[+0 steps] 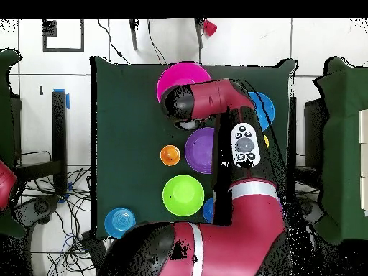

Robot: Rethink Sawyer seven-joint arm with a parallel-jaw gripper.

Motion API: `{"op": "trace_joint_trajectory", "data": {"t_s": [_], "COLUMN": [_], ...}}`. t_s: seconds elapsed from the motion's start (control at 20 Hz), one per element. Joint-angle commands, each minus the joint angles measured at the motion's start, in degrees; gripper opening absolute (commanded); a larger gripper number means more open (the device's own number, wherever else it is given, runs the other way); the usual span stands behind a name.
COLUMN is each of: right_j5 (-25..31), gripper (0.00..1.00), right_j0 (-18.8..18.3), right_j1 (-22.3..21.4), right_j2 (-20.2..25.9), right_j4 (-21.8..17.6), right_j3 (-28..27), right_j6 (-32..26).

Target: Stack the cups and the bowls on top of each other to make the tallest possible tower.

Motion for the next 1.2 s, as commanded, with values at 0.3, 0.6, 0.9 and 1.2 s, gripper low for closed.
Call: {"op": "trace_joint_trajectory", "data": {"t_s": [0.3,0.6,0.9,1.2], "right_j5": [7.9,-0.8,-4.7,-5.9], "gripper": [1.0,1.0,1.0,1.0], "right_j0": [1.5,1.1,3.4,2.7], "right_j1": [-4.4,-5.8,-8.0,-11.7], "right_j2": [1.8,3.5,2.5,1.5], "right_j4": [4.4,9.1,10.9,10.7], "right_j3": [13.0,21.9,28.4,35.6], "right_j6": [-2.7,2.2,5.1,3.2]}}
